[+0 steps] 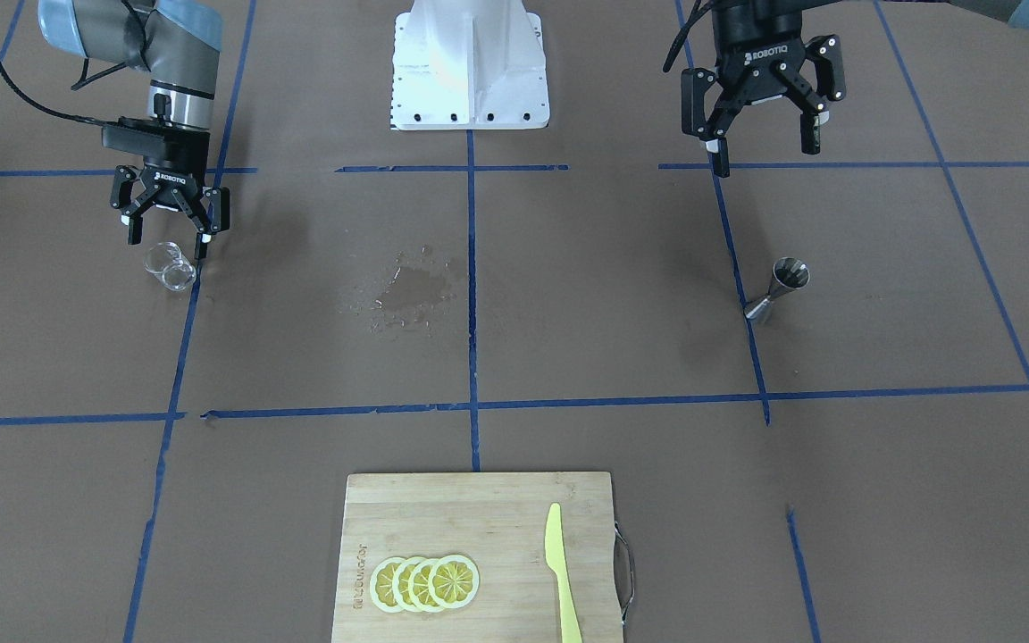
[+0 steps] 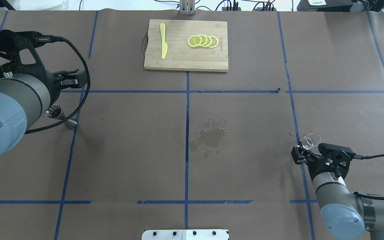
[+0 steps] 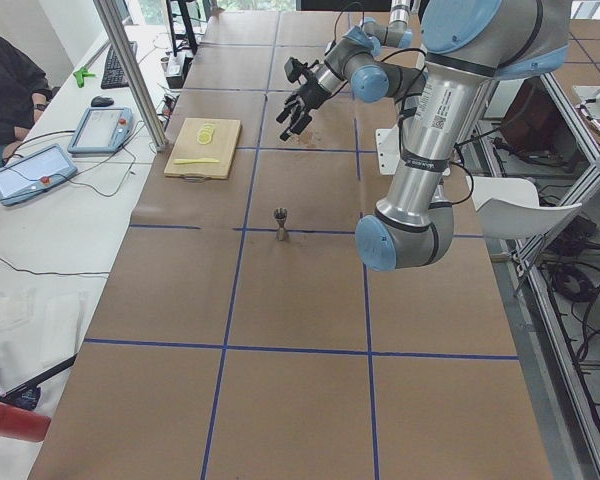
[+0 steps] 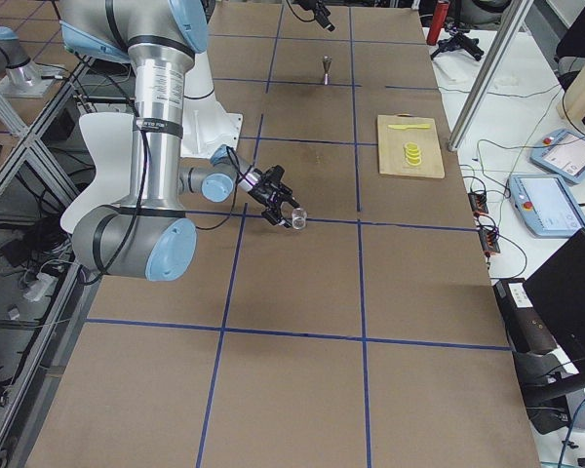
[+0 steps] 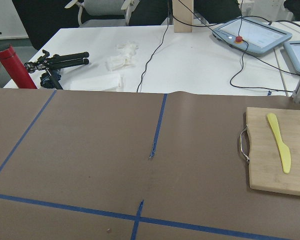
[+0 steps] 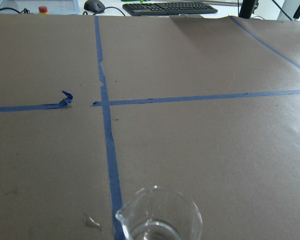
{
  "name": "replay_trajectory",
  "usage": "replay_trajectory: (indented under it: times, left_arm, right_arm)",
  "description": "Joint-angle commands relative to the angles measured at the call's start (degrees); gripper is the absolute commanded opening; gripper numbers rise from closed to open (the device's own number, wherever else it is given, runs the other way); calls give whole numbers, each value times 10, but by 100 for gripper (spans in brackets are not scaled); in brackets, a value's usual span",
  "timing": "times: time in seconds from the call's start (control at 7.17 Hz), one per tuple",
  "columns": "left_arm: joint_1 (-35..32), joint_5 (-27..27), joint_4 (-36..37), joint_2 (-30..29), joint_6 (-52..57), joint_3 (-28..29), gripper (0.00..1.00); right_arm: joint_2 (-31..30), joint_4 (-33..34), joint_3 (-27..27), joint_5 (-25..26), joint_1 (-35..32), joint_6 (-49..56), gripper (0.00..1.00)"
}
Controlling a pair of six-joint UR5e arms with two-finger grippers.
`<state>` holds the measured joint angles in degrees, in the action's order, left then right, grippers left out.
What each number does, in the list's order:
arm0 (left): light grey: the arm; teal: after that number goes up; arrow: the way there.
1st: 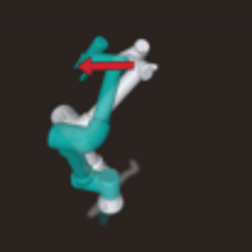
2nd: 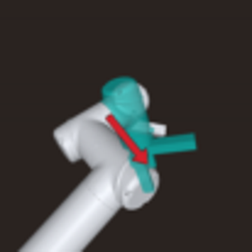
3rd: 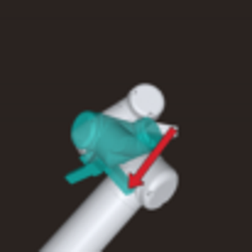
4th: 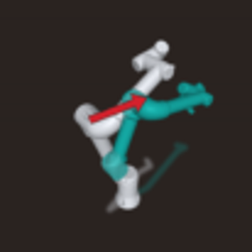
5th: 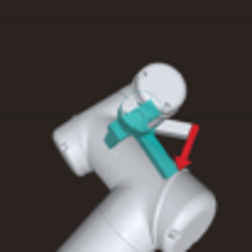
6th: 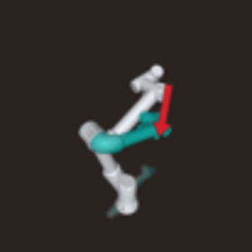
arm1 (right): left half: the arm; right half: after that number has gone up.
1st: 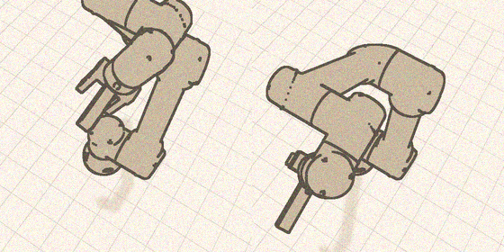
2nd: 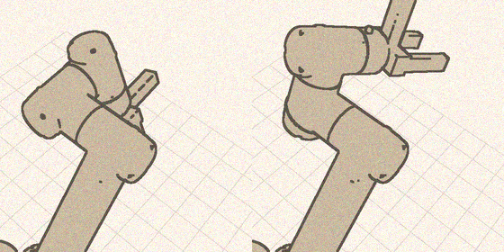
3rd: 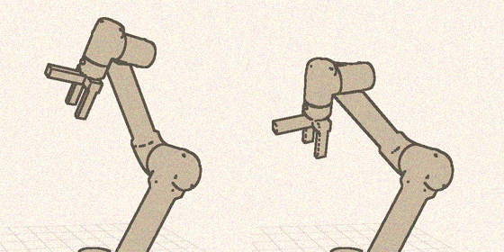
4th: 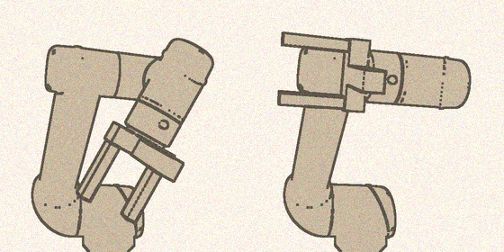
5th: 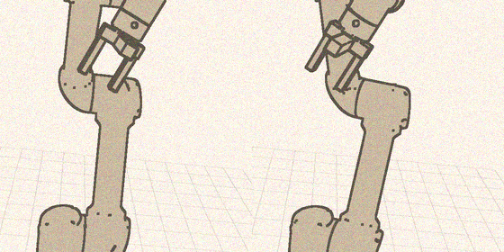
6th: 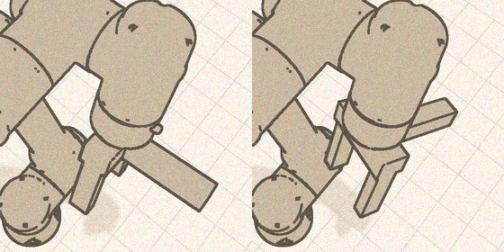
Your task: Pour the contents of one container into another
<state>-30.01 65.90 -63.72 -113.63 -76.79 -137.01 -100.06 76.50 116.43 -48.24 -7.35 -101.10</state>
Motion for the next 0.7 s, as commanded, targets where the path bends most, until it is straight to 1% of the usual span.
replay_trajectory:
  times: [0.0, 0.14, 0.28, 0.42, 0.56]
  left_arm:
    - [0, 1, 0, 1, 15, 0, 100]
    - [-7, 18, 0, 1, 33, -2, 100]
    - [-28, 56, 0, 0, 81, -4, 100]
    - [-58, 95, 0, -1, 134, -9, 100]
    - [-82, 119, -1, -1, 183, -8, 100]
  right_arm:
    - [-33, 75, 118, -137, -2, 47, 100]
    - [-29, 131, 163, -182, -17, 65, 100]
    - [-28, 145, 195, -250, -59, 131, 100]
    - [-24, 146, 207, -321, -120, 194, 100]
    - [-4, 147, 209, -392, -189, 262, 100]
